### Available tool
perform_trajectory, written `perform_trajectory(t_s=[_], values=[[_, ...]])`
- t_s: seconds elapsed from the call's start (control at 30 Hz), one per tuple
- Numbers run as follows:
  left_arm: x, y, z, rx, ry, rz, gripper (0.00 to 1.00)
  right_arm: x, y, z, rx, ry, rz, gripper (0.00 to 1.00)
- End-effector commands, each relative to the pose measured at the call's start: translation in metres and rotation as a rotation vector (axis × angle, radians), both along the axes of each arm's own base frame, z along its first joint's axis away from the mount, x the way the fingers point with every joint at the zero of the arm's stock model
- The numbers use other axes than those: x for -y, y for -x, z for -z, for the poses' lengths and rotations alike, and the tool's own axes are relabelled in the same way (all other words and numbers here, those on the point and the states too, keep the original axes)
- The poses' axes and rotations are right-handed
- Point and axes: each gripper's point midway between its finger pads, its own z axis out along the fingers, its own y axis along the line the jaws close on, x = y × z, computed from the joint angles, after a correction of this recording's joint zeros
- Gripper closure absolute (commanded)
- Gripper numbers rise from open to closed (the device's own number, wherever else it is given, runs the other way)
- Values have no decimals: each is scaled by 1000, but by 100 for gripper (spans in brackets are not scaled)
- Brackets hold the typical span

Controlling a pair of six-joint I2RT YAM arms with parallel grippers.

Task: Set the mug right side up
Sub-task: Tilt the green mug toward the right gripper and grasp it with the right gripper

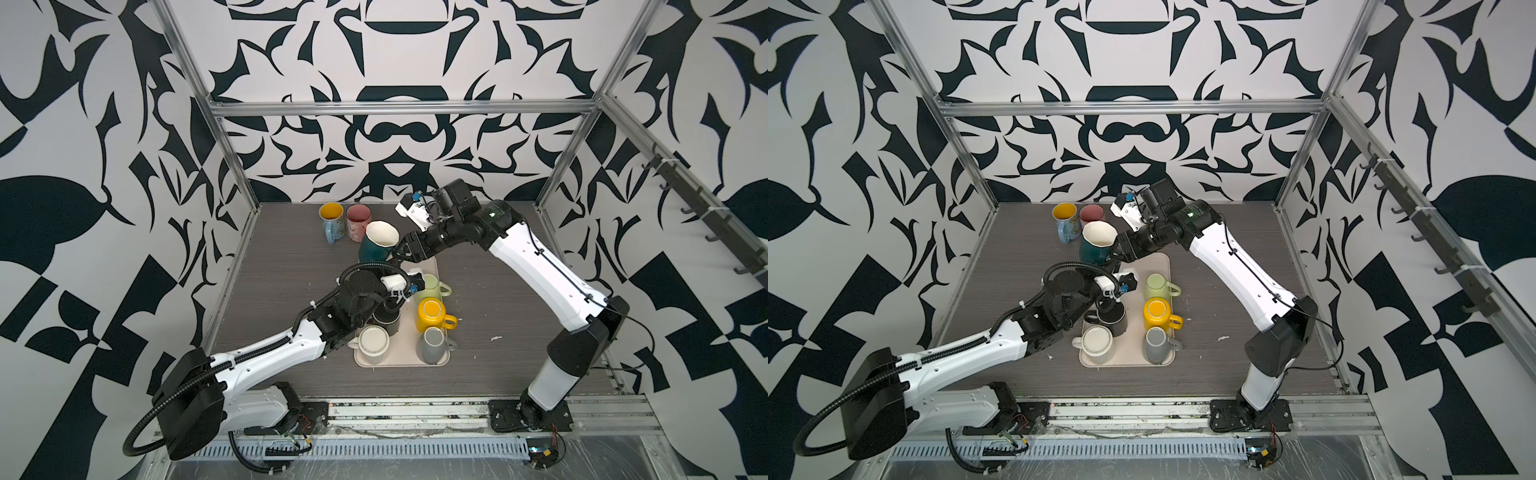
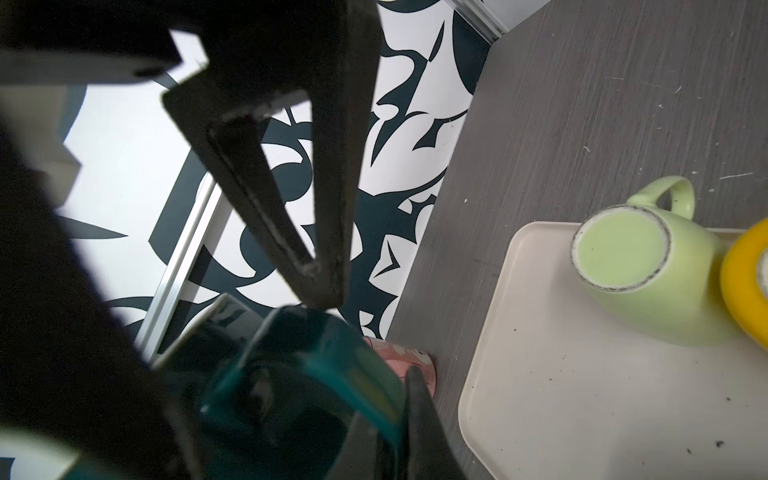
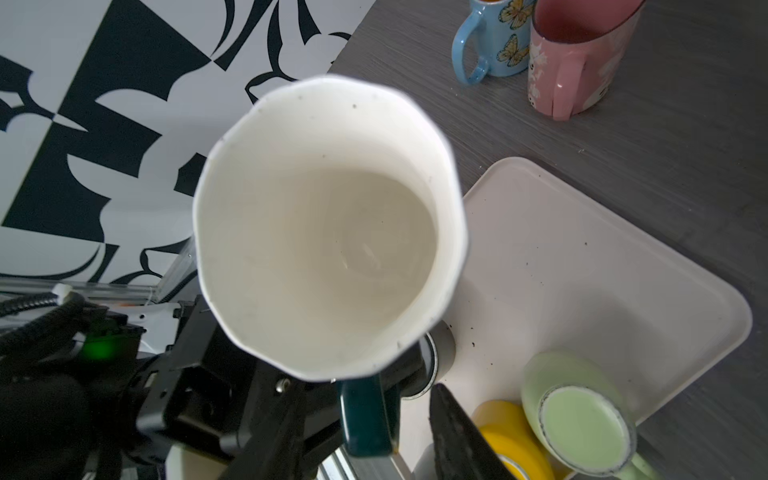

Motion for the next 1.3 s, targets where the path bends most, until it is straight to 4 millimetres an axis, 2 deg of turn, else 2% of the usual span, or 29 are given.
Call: perform_trajectory(t_s=[0.0,0.23,0.3,0.53,0.73,1.1,1.27], values=[[2,1,-45,116,101,7,100,-5,3,-7,15,-20,-22,56],[2,4,-50,124,114,18,100,-7,4,3,-1,12,-20,59],[2,5,-51,124,115,20,100,-8,3,5,-4,16,-19,63],[3,8,-53,127,125,25,100,-12,3,8,-12,24,-23,100],[1,5,-50,121,123,7,99,-12,4,10,5,50,-14,100],[-12,3,-53,115,145,-58,58,1,-14,11,63,93,122,100],[-19,3,-51,106,137,-83,51,8,-26,6,103,98,195,100]])
